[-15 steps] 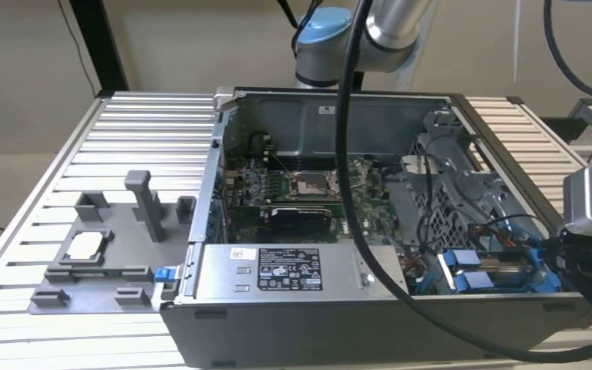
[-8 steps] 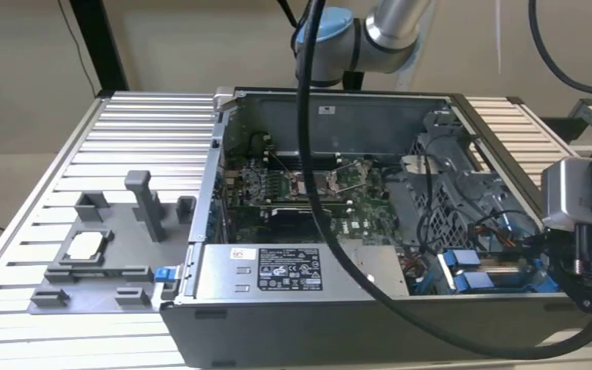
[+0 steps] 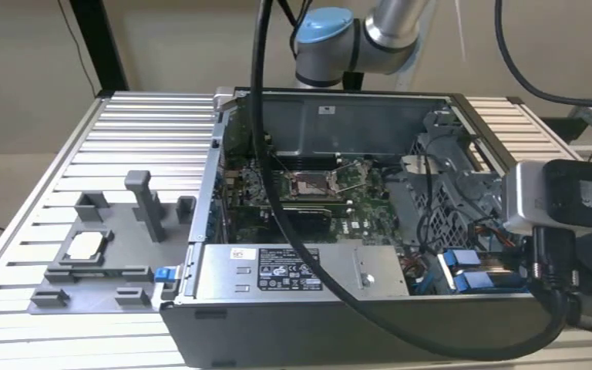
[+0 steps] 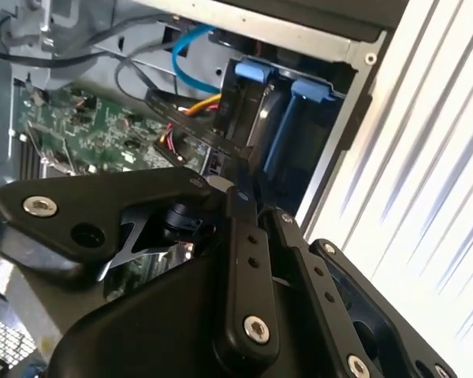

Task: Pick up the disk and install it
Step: 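Insert the second disk wire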

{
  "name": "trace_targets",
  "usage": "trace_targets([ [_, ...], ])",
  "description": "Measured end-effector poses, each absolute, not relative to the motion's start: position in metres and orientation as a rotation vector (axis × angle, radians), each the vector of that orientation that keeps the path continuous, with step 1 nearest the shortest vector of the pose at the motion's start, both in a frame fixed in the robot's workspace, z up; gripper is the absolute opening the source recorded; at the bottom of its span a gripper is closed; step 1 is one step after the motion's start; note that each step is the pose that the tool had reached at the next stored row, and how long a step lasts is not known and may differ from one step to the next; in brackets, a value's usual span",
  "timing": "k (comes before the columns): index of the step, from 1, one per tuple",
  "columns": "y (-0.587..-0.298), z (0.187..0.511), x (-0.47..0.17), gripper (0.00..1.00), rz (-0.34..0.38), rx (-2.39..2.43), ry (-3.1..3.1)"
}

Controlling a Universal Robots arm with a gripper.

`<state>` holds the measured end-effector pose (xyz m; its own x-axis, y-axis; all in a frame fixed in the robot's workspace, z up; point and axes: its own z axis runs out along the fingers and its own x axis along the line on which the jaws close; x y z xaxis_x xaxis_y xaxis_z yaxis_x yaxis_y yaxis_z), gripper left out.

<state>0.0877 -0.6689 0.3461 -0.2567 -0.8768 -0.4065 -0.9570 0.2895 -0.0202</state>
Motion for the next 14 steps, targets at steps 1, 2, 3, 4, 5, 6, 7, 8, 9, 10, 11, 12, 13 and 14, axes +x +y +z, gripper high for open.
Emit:
trace_targets([
  [1, -0.668, 0.346, 0.085, 0.00, 0.317, -1.663, 2.227],
  [2, -0.666, 0.346, 0.083, 0.00, 0.307, -1.665, 2.227],
  [3, -0.664, 0.346, 0.081, 0.00, 0.298, -1.665, 2.224],
  [4, -0.661, 0.346, 0.079, 0.00, 0.287, -1.664, 2.219],
  [5, -0.658, 0.345, 0.078, 0.00, 0.275, -1.663, 2.213],
  [6, -0.656, 0.345, 0.077, 0.00, 0.262, -1.663, 2.206],
  [7, -0.653, 0.344, 0.076, 0.00, 0.248, -1.662, 2.199],
  [8, -0.650, 0.344, 0.075, 0.00, 0.234, -1.660, 2.190],
  [9, -0.647, 0.344, 0.074, 0.00, 0.220, -1.658, 2.182],
  [10, -0.645, 0.344, 0.073, 0.00, 0.207, -1.656, 2.174],
  [11, -0.642, 0.344, 0.073, 0.00, 0.192, -1.655, 2.166],
  [12, -0.640, 0.344, 0.072, 0.00, 0.174, -1.655, 2.159],
  [13, -0.638, 0.343, 0.070, 0.00, 0.154, -1.656, 2.153],
  [14, -0.637, 0.343, 0.069, 0.00, 0.135, -1.661, 2.152],
])
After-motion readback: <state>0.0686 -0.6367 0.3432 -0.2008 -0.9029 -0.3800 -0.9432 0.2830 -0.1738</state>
